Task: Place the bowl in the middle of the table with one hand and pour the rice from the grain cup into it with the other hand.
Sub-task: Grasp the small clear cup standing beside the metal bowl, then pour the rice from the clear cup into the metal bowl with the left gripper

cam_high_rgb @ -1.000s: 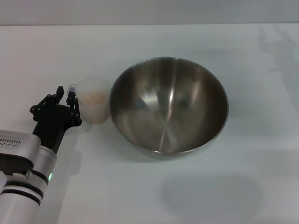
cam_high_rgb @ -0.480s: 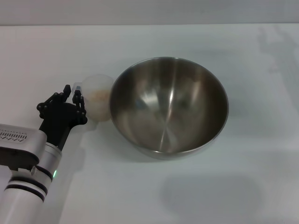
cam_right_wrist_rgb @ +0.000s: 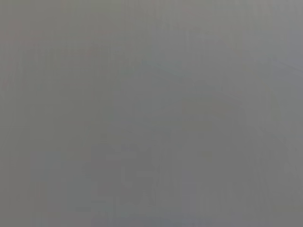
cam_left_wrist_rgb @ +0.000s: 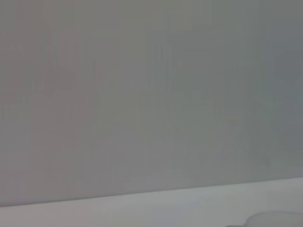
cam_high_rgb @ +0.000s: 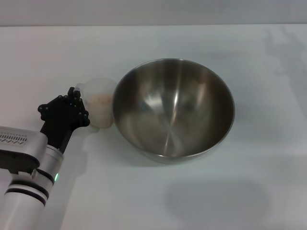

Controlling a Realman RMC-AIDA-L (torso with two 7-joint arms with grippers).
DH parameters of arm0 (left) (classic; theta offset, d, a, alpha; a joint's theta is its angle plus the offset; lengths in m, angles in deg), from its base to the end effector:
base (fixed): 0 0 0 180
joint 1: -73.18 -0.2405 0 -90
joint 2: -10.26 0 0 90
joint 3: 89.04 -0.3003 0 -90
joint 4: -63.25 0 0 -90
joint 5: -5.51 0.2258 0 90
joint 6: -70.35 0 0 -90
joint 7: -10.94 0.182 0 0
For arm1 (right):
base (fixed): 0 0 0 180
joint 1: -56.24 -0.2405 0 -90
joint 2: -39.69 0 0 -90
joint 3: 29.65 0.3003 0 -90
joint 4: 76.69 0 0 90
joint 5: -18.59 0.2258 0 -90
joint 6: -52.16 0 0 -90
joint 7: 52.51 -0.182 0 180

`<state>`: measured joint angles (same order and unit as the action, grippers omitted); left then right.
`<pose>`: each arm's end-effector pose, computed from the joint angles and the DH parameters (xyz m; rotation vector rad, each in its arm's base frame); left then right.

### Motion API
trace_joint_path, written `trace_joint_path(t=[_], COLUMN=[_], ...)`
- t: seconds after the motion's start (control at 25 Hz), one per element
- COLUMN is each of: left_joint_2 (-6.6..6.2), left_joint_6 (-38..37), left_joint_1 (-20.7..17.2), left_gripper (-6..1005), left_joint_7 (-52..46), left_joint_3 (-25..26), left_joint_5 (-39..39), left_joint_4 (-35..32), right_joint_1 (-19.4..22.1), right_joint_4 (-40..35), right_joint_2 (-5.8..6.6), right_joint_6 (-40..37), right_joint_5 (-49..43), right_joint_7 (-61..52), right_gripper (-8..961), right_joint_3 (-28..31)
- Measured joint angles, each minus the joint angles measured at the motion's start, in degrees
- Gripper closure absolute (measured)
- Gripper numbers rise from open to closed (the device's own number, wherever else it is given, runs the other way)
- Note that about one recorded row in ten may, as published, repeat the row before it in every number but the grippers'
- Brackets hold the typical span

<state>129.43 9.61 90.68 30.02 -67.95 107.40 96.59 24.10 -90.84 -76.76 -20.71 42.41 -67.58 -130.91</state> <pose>-0.3279 0.3310 -0.1397 -1.7321 -0.6016 -0.5712 0.2897 0.4560 0.0262 -1.4702 0.3263 1.0195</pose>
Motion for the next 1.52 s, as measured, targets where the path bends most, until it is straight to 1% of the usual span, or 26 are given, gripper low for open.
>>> trace_joint_path(t=[0.4, 0.44, 0.52, 0.56, 0.6, 0.72, 0.76, 0.8, 0.84, 0.88, 1.0, 1.12, 1.16, 1.2, 1.24, 1.28, 1.32, 1.36, 1.4, 1.44, 1.52], left_joint_2=[0.00, 0.01, 0.00, 0.00, 0.00, 0.00, 0.00, 0.00, 0.00, 0.00, 0.00, 0.00, 0.00, 0.00, 0.00, 0.00, 0.00, 0.00, 0.00, 0.00, 0.00], left_joint_6=[-6.67, -8.23, -8.84, -10.67, -10.67, -13.26, -14.62, -14.62, -15.86, -15.86, -17.37, -18.26, -18.48, -18.48, -18.54, -18.54, -18.54, -18.56, -18.56, -18.57, -18.58], left_joint_1=[0.50, 0.73, 0.79, 1.19, 1.19, 1.95, 2.73, 2.73, 3.65, 3.65, 4.95, 5.85, 6.20, 6.20, 6.55, 6.55, 6.74, 6.99, 6.99, 7.10, 7.15], left_gripper=[972, 972, 973, 974, 974, 974, 974, 974, 974, 974, 973, 973, 974, 974, 974, 974, 974, 974, 974, 974, 974], left_joint_7=[-0.65, -0.46, -0.44, -0.40, -0.40, 0.86, 3.88, 3.88, 8.27, 8.27, 15.32, 22.85, 27.30, 27.30, 31.97, 31.97, 34.73, 39.45, 39.45, 43.28, 44.96], left_joint_3=[0.03, 0.02, 0.02, 0.02, 0.02, 0.34, 0.56, 0.56, 0.47, 0.47, 0.25, 0.45, 0.47, 0.47, 0.42, 0.42, 0.32, 0.20, 0.20, 0.18, 0.17], left_joint_5=[0.76, 0.82, 0.83, 1.15, 1.15, 2.94, 3.74, 3.74, 3.89, 3.89, 4.71, 7.41, 8.64, 8.64, 9.53, 9.53, 9.92, 10.79, 10.79, 11.96, 12.58], left_joint_4=[-0.60, -1.01, -1.22, -1.92, -1.92, -3.35, -3.95, -3.95, -4.17, -4.17, -4.34, -4.34, -4.27, -4.27, -4.09, -4.09, -3.98, -3.79, -3.79, -3.74, -3.74], right_joint_1=[0.02, 0.02, 0.04, 0.07, 0.07, 0.14, 0.17, 0.17, 0.17, 0.17, 0.12, 0.10, 0.09, 0.09, 0.08, 0.07, 0.04, -0.08, -0.08, -0.24, -0.32], right_joint_4=[-0.07, -0.19, -0.28, -0.34, -0.34, -0.35, -0.29, -0.29, -0.22, -0.11, -0.01, 0.04, 0.06, 0.06, 0.07, 0.07, 0.09, 0.21, 0.21, 0.48, 0.60], right_joint_2=[0.00, -0.07, -0.11, -0.15, -0.15, -0.16, -0.17, -0.17, -0.17, -0.17, -0.17, -0.17, -0.17, -0.17, -0.17, -0.17, -0.17, -0.16, -0.16, -0.08, -0.04], right_joint_6=[0.00, 0.00, 0.00, -0.01, -0.01, -0.02, -0.04, -0.04, -0.05, -0.05, -0.07, -0.08, -0.08, -0.08, -0.08, -0.08, -0.08, -0.08, -0.08, -0.08, -0.08], right_joint_5=[0.00, 0.00, 0.00, 0.00, 0.00, 0.00, 0.00, 0.00, 0.00, 0.00, 0.00, 0.00, 0.00, 0.00, 0.00, 0.00, 0.00, 0.00, 0.00, 0.00, 0.00], right_joint_7=[-0.03, 0.07, 0.15, 0.23, 0.23, 0.30, 0.34, 0.34, 0.35, 0.37, 0.40, 0.41, 0.42, 0.42, 0.43, 0.43, 0.46, 0.51, 0.51, 0.53, 0.53], right_gripper=[502, 502, 502, 502, 502, 502, 502, 502, 502, 502, 503, 503, 503, 503, 503, 503, 503, 503, 503, 503, 503], right_joint_3=[-0.07, -0.08, -0.08, -0.04, -0.04, 0.07, 0.19, 0.19, 0.24, 0.29, 0.35, 0.36, 0.36, 0.36, 0.36, 0.36, 0.36, 0.36, 0.36, 0.30, 0.23])
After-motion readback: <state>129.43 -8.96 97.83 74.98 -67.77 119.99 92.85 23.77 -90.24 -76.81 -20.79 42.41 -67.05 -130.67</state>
